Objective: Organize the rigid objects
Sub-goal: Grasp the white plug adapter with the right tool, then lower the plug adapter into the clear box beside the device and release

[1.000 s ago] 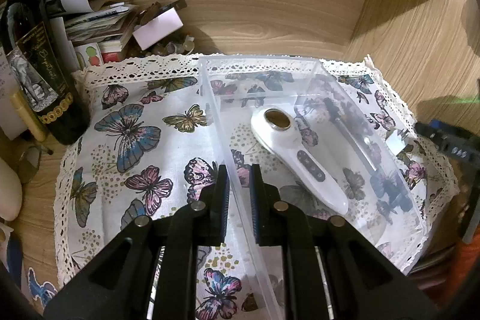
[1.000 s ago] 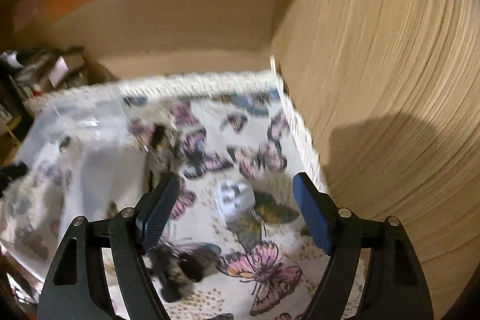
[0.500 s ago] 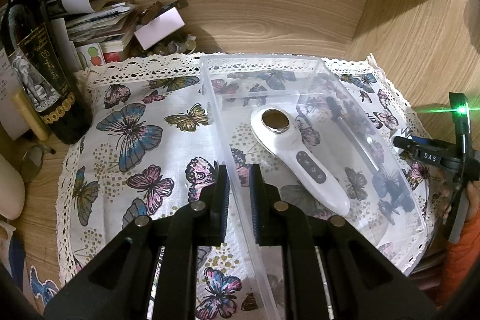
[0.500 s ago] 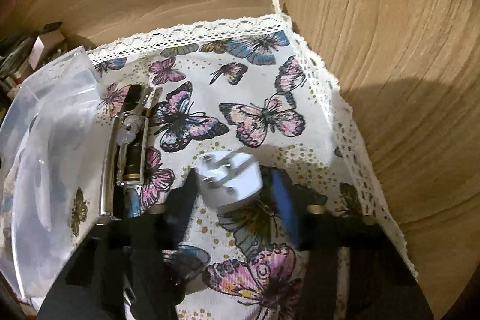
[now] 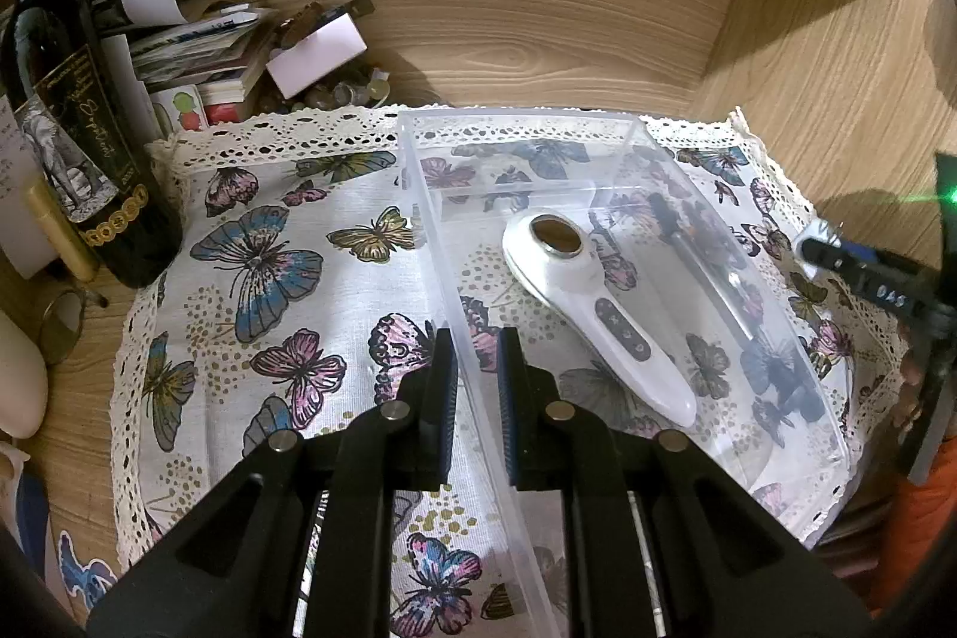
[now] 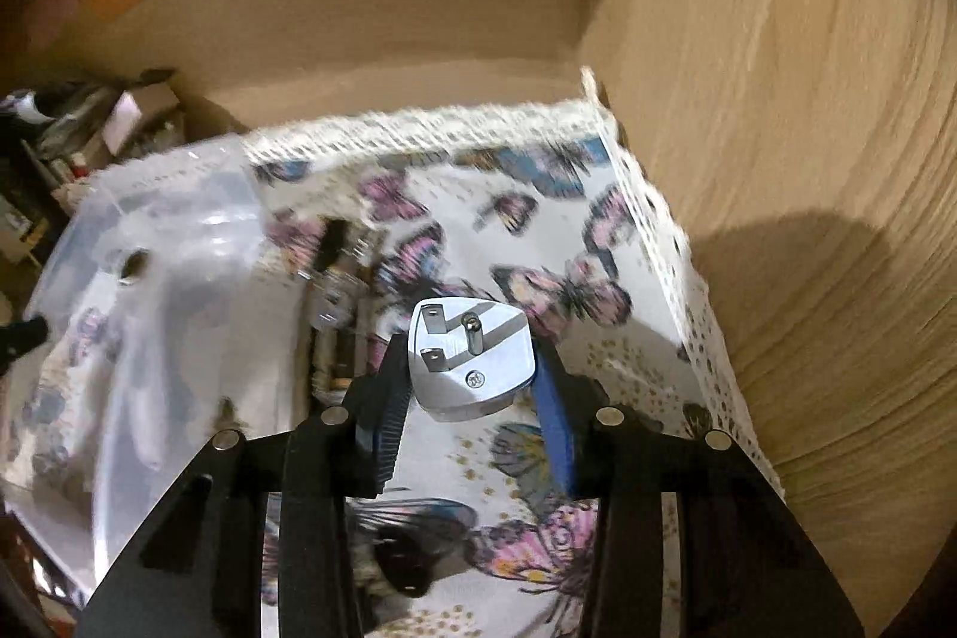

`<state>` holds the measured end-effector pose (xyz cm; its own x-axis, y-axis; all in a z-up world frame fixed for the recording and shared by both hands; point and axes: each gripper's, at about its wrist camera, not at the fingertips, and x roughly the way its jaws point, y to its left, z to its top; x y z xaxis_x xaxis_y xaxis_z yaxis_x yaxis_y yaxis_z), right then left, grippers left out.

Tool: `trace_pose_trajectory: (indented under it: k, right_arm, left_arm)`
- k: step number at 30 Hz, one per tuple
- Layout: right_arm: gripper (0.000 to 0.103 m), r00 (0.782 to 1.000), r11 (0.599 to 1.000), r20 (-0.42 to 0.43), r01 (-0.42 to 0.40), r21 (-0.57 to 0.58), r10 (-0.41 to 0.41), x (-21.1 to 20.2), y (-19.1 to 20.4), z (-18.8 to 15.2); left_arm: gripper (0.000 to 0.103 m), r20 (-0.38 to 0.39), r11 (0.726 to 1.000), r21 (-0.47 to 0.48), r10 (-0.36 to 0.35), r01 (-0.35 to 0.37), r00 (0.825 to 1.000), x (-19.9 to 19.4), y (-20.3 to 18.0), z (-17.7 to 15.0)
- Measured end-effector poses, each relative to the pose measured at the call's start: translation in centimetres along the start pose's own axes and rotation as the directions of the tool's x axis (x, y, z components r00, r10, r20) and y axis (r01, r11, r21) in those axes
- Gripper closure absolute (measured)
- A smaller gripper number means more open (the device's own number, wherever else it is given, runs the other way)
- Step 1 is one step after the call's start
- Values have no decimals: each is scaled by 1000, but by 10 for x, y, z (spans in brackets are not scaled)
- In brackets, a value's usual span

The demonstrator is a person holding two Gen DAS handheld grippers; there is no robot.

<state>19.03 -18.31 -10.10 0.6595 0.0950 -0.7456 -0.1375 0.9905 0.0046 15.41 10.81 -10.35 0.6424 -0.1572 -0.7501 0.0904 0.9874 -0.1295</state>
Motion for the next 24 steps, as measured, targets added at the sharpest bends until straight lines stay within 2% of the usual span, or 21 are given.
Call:
trace_pose_trajectory:
  k: [11, 18, 24]
  right_arm:
    - [67, 985, 986, 118, -110, -127, 125, -35, 57, 27]
    - [67, 970, 964, 132, -175, -202, 203, -42, 91, 34]
    - [66, 967, 943, 88, -209, -260, 238, -31, 115, 34]
  left_arm:
    - [91, -2, 1000, 1, -5, 5, 1000, 1, -1, 0]
    - [91, 0, 1000, 6, -10, 10, 1000, 1, -1, 0]
    - [91, 1, 1000, 9, -16, 16, 1000, 0, 0, 0]
